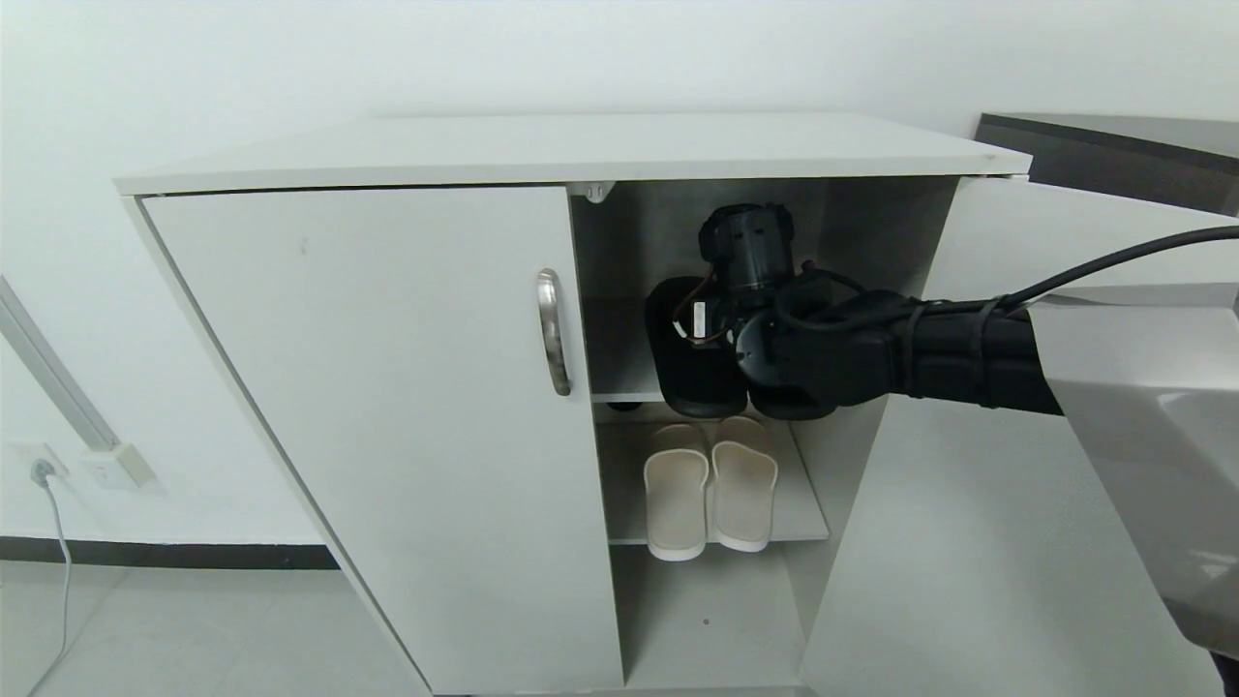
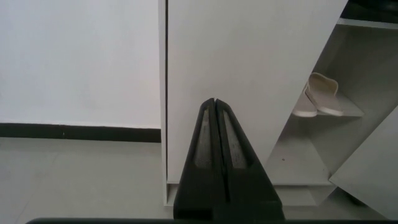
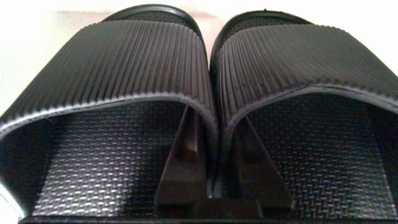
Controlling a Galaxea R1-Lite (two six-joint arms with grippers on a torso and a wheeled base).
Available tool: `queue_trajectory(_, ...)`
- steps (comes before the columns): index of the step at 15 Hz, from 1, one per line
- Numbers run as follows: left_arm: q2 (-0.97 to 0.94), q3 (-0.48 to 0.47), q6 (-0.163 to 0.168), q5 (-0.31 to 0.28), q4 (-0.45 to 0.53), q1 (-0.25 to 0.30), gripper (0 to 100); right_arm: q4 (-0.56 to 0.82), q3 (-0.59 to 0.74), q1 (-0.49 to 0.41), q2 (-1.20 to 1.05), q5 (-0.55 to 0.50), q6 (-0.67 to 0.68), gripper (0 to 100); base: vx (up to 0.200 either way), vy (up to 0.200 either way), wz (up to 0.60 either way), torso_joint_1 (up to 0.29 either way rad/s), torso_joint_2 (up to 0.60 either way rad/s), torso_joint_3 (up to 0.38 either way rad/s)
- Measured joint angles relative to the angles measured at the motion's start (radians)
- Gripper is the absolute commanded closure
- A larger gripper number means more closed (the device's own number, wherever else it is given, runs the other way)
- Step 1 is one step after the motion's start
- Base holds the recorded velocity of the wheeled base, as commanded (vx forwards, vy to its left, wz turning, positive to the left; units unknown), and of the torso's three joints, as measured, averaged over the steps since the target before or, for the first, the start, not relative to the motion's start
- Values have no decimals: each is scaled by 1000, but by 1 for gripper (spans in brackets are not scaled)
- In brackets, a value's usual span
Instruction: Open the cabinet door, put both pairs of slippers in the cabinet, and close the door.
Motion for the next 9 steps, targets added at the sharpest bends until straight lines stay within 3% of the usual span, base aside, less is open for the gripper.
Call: queue_trajectory(9, 0, 1, -1, 0, 0, 0, 100, 0, -8, -9, 30, 0, 6, 100, 0, 0, 0, 0, 0, 0)
